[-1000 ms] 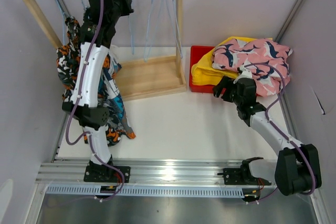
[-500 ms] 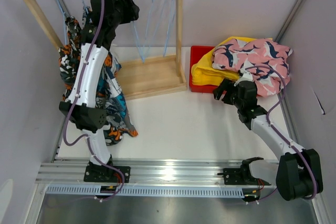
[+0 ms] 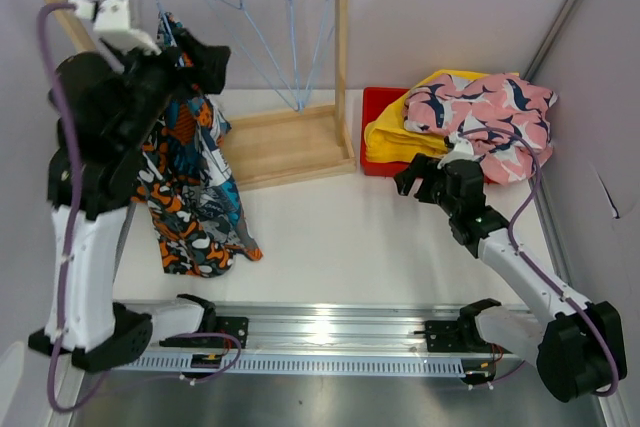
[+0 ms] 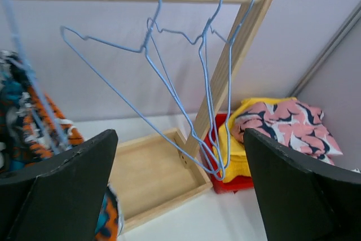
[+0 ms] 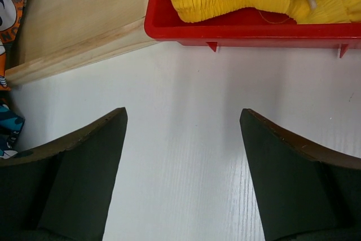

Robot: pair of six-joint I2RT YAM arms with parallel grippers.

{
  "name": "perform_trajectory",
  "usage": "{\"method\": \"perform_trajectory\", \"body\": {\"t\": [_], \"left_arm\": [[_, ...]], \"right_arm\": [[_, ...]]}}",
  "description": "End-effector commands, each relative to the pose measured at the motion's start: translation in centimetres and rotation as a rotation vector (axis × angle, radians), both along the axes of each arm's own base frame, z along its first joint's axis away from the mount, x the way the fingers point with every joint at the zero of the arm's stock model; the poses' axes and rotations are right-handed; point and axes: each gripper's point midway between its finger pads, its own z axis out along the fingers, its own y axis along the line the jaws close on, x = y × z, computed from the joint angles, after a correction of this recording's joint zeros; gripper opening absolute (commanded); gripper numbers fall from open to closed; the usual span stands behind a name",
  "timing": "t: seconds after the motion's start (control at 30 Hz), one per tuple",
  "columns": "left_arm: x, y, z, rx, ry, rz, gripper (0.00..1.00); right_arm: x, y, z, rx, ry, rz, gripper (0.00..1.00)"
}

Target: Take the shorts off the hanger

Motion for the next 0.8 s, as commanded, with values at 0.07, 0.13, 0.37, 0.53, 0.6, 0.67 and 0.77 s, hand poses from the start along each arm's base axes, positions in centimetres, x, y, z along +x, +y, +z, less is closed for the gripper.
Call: {"method": "perform_trajectory", "body": {"t": [0.07, 0.13, 0.37, 0.53, 0.6, 0.67, 0.77], "left_arm": [[-1.8, 4.9, -1.5, 0.067, 0.009, 0.222, 0.99], [-1.3, 5.9, -2.7, 0.097, 0.051, 0.278, 0.99], [2.4, 7.0, -6.5, 0.137, 0.169, 0.378, 0.99], [4.6, 8.4, -7.9, 0.147, 0.208, 0.458, 0.99], [5.0, 9.1, -8.0, 0.131, 0.208, 0.483, 0.99], [5.5, 9.2, -8.4, 0.115, 0.213, 0.474, 0.99], [6.2, 9.7, -8.7, 0.114, 0.222, 0.487, 0.99]], "right_arm": [[-0.7, 0.3, 1.1, -0.007, -0.021, -0.018, 0.88], [-1.0, 0.6, 1.2, -0.006, -0.024, -0.016, 0.88], [-2.0, 0.3, 1.3, -0.027, -0.019, -0.018, 0.87], [-2.6, -0.4, 1.2, -0.047, -0.023, -0.032, 0.87], [-2.7, -0.5, 1.1, -0.055, -0.022, -0.032, 0.87], [-2.7, -0.4, 0.9, -0.054, -0.02, -0.028, 0.87], [-2.7, -0.3, 0.5, -0.058, -0.007, -0.02, 0.86]]}}
